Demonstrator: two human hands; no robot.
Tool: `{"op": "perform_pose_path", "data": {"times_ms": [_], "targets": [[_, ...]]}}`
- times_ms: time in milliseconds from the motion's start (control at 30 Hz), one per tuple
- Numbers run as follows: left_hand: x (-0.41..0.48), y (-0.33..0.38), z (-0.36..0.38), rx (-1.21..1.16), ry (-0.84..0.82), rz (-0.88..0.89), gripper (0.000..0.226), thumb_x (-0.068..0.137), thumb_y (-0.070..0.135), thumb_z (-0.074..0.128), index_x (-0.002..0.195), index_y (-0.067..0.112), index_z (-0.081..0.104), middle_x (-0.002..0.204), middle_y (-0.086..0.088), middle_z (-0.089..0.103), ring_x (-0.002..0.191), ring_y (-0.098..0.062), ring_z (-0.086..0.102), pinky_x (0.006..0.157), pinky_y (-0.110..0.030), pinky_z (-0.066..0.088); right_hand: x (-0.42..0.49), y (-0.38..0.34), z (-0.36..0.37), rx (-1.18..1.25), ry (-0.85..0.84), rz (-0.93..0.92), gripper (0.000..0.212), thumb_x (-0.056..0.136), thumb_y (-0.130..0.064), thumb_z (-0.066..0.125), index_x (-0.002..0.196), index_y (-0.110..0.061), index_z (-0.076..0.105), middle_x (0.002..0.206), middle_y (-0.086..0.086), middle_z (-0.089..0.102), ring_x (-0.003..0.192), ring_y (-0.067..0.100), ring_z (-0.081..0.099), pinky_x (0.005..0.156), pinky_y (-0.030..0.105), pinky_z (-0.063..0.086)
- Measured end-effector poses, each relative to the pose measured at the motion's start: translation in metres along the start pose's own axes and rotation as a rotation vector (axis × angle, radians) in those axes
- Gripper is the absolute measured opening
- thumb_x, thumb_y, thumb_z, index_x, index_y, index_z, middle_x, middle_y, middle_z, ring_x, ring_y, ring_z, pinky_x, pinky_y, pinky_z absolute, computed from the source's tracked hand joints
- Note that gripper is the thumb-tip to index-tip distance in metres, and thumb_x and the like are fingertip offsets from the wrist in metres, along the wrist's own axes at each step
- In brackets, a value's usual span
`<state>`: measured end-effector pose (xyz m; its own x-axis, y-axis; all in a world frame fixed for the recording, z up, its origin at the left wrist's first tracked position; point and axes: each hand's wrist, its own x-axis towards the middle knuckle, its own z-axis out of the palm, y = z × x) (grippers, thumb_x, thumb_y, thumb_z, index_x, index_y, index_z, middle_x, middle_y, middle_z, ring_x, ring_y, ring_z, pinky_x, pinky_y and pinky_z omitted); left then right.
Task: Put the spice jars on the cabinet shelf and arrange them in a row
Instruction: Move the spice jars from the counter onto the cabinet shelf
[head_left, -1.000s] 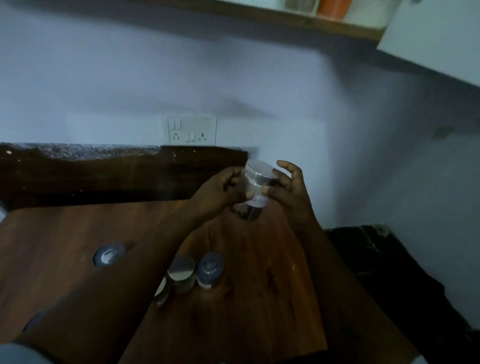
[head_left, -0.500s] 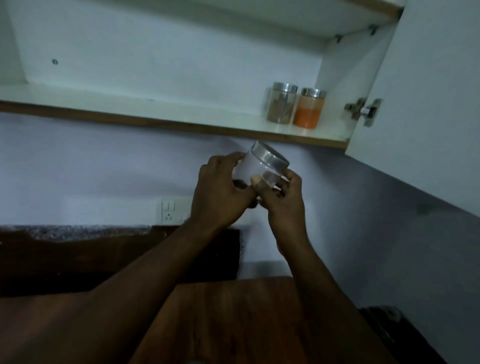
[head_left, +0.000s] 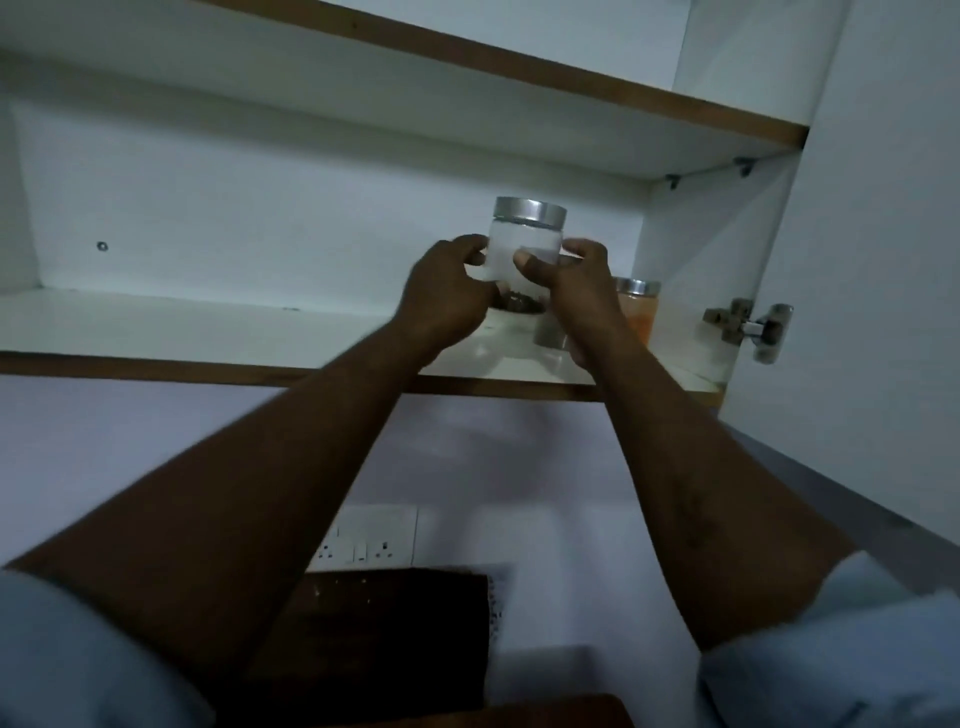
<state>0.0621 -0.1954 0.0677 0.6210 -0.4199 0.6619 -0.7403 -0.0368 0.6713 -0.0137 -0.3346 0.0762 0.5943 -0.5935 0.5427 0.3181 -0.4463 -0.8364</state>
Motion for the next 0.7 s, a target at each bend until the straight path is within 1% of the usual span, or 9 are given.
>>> {"op": "perform_pose_path", "data": {"times_ms": [67, 133, 233, 300, 367, 433, 533, 600, 700], "targets": [[0.007, -0.008, 0.014, 0.006, -0.058, 0.005, 0.064, 0.084, 0.029, 0.078, 0.141, 0.026, 0.051, 0.132, 0.000, 0.062, 0.111, -0.017, 0.059, 0.091, -0.034, 0.049, 0.019, 0.014, 0.007, -0.081, 0.021, 0.029, 0.063, 0.088, -0.033, 0.077, 0.138, -0.011, 0.044, 0.130, 0.009, 0.062, 0.114, 0.025, 0.065, 0.097, 0.049, 0.057], [0.011, -0.019, 0.031, -0.023, -0.149, -0.021, 0.066, 0.088, 0.028, 0.072, 0.146, 0.027, 0.042, 0.134, 0.000, 0.061, 0.115, -0.020, 0.059, 0.095, -0.037, 0.048, 0.028, 0.031, 0.011, -0.162, 0.012, 0.043, 0.053, 0.093, -0.035, 0.070, 0.135, -0.012, 0.047, 0.128, 0.007, 0.063, 0.114, 0.026, 0.065, 0.097, 0.051, 0.056], [0.018, -0.035, 0.049, 0.105, -0.202, -0.072, 0.065, 0.089, 0.028, 0.065, 0.147, 0.022, 0.037, 0.133, -0.005, 0.060, 0.117, -0.026, 0.058, 0.098, -0.040, 0.048, 0.035, 0.052, 0.014, -0.318, -0.023, 0.028, 0.046, 0.100, -0.037, 0.059, 0.136, -0.010, 0.053, 0.129, 0.010, 0.063, 0.117, 0.030, 0.062, 0.102, 0.054, 0.050], [0.026, -0.042, 0.055, 0.188, -0.215, -0.106, 0.064, 0.092, 0.035, 0.062, 0.148, 0.019, 0.035, 0.134, -0.008, 0.060, 0.118, -0.029, 0.058, 0.098, -0.041, 0.047, 0.038, 0.057, 0.016, -0.388, -0.037, -0.002, 0.047, 0.101, -0.038, 0.056, 0.137, -0.008, 0.056, 0.131, 0.012, 0.063, 0.117, 0.027, 0.062, 0.104, 0.051, 0.049], [0.034, -0.045, 0.059, 0.256, -0.258, -0.130, 0.068, 0.095, 0.042, 0.060, 0.150, 0.015, 0.031, 0.140, -0.010, 0.055, 0.125, -0.030, 0.055, 0.105, -0.043, 0.045, 0.042, 0.059, 0.019, -0.469, -0.047, -0.021, 0.047, 0.102, -0.038, 0.053, 0.139, -0.010, 0.056, 0.137, 0.012, 0.061, 0.119, 0.024, 0.059, 0.107, 0.048, 0.047], [0.039, -0.047, 0.064, 0.342, -0.323, -0.161, 0.078, 0.094, 0.040, 0.061, 0.155, 0.011, 0.022, 0.147, -0.013, 0.050, 0.131, -0.032, 0.051, 0.109, -0.045, 0.042, 0.047, 0.062, 0.018, -0.600, -0.051, -0.014, 0.051, 0.103, -0.038, 0.052, 0.146, -0.011, 0.052, 0.147, 0.013, 0.054, 0.133, 0.029, 0.051, 0.114, 0.048, 0.039], [0.039, -0.051, 0.071, 0.515, -0.366, -0.167, 0.091, 0.094, 0.034, 0.058, 0.160, 0.008, 0.001, 0.149, -0.018, 0.047, 0.133, -0.034, 0.049, 0.109, -0.043, 0.040, 0.051, 0.067, 0.018, -0.791, -0.076, 0.002, 0.060, 0.100, -0.031, 0.056, 0.154, -0.010, 0.039, 0.159, 0.018, 0.038, 0.149, 0.035, 0.031, 0.122, 0.044, 0.027], [0.038, -0.053, 0.075, 0.550, -0.367, -0.162, 0.089, 0.095, 0.034, 0.051, 0.160, 0.014, -0.005, 0.150, -0.017, 0.047, 0.135, -0.034, 0.047, 0.109, -0.044, 0.039, 0.051, 0.069, 0.020, -0.830, -0.084, -0.003, 0.065, 0.098, -0.030, 0.061, 0.155, -0.008, 0.035, 0.159, 0.018, 0.037, 0.149, 0.034, 0.030, 0.117, 0.039, 0.028], [0.037, -0.055, 0.076, 0.554, -0.362, -0.152, 0.083, 0.097, 0.042, 0.044, 0.161, 0.020, -0.004, 0.155, -0.015, 0.042, 0.139, -0.034, 0.044, 0.111, -0.046, 0.036, 0.048, 0.071, 0.022, -0.850, -0.070, -0.044, 0.069, 0.096, -0.035, 0.066, 0.151, -0.004, 0.038, 0.153, 0.016, 0.047, 0.142, 0.032, 0.042, 0.104, 0.032, 0.036]]}}
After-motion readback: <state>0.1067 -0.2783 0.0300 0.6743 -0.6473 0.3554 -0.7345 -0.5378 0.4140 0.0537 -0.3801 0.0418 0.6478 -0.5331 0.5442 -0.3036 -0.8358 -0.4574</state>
